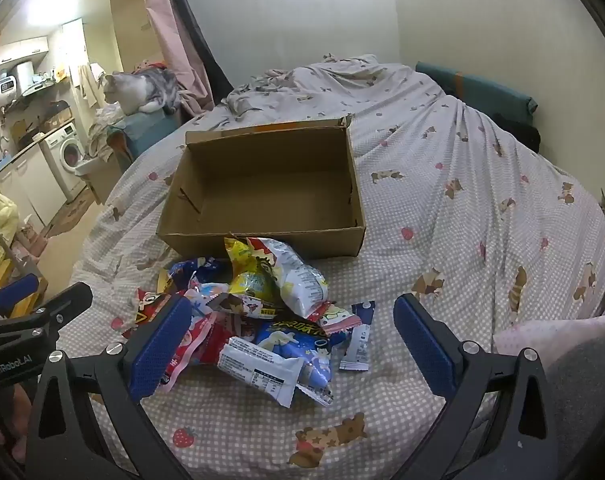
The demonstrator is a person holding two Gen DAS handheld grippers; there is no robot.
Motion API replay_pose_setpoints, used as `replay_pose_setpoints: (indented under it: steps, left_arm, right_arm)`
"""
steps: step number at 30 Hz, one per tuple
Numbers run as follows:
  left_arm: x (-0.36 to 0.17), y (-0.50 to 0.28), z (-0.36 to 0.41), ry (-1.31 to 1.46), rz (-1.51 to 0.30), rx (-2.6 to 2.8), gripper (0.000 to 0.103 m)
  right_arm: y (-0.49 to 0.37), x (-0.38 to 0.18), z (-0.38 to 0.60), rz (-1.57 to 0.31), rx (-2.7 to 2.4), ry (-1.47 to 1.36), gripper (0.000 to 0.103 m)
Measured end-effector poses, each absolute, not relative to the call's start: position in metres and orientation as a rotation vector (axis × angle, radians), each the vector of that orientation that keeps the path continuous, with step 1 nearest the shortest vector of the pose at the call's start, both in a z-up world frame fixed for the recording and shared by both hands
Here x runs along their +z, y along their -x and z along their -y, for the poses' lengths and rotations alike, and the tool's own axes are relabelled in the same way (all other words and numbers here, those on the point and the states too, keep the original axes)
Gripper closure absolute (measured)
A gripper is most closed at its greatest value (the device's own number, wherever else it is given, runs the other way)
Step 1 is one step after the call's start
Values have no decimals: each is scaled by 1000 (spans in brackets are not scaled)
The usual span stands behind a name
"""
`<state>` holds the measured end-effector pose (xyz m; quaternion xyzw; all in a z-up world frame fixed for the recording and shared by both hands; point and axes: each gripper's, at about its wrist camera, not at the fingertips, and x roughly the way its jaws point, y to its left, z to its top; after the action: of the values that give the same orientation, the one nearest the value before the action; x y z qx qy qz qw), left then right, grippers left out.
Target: Organize snacks
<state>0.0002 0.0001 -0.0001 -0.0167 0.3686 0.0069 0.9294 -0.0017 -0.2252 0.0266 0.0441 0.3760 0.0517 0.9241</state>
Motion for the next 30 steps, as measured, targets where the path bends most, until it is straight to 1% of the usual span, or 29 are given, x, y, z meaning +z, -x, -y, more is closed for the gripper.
replay_pose_setpoints:
  steps: [14, 16, 30]
  left_arm:
    - [12, -10, -5, 33, -751, 26, 0]
    - [6, -1, 0, 21, -742, 21, 0]
    - [8, -2, 1, 11, -736, 20, 0]
  right_arm:
    - [1, 28, 226, -765, 106, -83, 0]
    - [0, 28, 227, -765, 105, -83, 0]
    - [3, 28, 226, -762, 105, -81, 0]
